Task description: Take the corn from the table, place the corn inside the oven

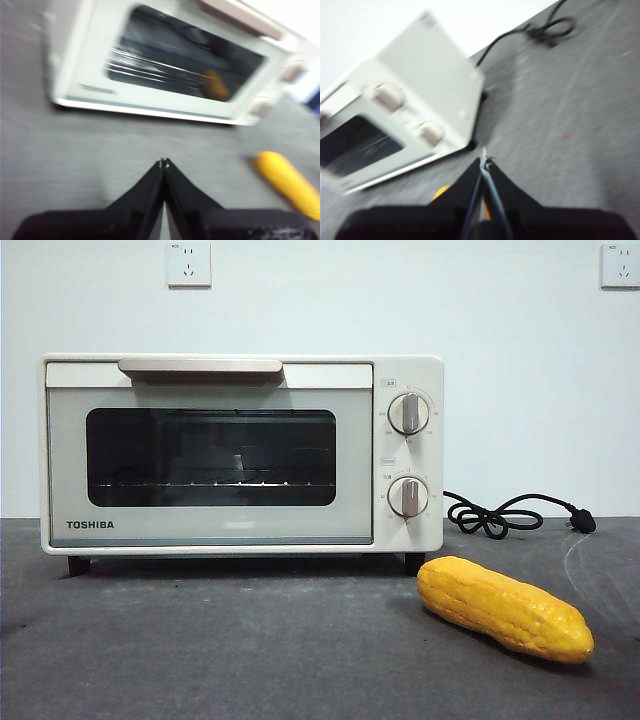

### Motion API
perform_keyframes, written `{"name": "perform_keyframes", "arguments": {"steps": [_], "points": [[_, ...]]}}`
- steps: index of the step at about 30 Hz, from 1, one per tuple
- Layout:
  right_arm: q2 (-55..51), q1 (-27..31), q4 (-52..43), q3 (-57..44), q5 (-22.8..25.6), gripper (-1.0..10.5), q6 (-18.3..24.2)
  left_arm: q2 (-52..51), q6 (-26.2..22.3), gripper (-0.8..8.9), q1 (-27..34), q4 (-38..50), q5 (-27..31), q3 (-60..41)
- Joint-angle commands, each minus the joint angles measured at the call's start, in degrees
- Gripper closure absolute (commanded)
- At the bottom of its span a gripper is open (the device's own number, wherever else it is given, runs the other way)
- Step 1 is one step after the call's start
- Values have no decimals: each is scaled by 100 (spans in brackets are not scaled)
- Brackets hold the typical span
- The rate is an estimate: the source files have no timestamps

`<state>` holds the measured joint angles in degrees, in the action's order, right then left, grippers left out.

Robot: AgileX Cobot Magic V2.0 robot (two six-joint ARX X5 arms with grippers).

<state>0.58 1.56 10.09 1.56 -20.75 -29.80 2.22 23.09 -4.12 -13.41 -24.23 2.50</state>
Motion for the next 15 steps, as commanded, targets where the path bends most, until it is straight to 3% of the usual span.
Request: {"name": "perform_keyframes", "arguments": {"steps": [1, 7, 15], "points": [[-4, -4, 22, 20, -527, 956, -120, 42, 262, 819, 15, 323, -734, -42], [107, -4, 35, 507, -1080, 957, -138, 638, 380, 819, -2, 118, -1034, 608], [667, -4, -549, 1397, -1165, 957, -59, 2122, 197, 819, -101, -22, -1279, 1941]]}}
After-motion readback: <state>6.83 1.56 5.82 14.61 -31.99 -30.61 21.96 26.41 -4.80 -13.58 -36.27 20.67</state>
